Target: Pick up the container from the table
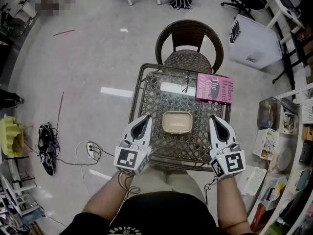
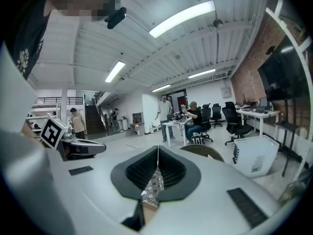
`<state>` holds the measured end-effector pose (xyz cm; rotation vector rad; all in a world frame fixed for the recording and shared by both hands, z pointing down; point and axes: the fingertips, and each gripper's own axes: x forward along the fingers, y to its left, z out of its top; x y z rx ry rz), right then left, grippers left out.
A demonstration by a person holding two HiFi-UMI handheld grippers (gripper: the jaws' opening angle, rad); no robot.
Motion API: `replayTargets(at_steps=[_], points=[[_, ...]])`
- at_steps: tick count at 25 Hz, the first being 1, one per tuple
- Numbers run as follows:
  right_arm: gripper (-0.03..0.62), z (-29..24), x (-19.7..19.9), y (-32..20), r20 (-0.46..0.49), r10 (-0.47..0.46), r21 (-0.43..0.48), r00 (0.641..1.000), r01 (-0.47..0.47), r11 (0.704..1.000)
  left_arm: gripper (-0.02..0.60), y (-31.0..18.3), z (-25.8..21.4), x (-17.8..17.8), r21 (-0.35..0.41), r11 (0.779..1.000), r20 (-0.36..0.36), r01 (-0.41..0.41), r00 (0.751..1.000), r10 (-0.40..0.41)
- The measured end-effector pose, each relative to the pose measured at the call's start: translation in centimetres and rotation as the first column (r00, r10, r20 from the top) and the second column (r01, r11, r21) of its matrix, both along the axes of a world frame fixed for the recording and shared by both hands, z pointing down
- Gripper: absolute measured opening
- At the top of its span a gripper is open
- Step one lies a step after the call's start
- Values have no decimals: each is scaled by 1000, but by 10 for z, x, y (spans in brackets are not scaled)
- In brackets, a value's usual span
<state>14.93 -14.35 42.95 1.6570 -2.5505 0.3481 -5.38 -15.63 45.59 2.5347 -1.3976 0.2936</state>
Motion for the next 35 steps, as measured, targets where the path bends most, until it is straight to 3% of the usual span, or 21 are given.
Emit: replayTargets(at_steps=[9,15,24,35], points=[[12,34,-8,-7,-10,19,-58,1000,-20,998,9,-12,39,0,-67,997,4,-33,999,33],[11,57,-23,-8,-29,-5,-101,1000,2,995,9,-11,62,-6,-118,993,-10,-16,1000,15],[12,108,-26,-4,-44,-13,-208,999,4,978,11,-8,114,-6,-244,970,-12,-8,1000,5],[16,155,-19,-2,-27,-10,-320,1000,1,947,25,-6,156,-6,-326,945,28,12,1000,-3]])
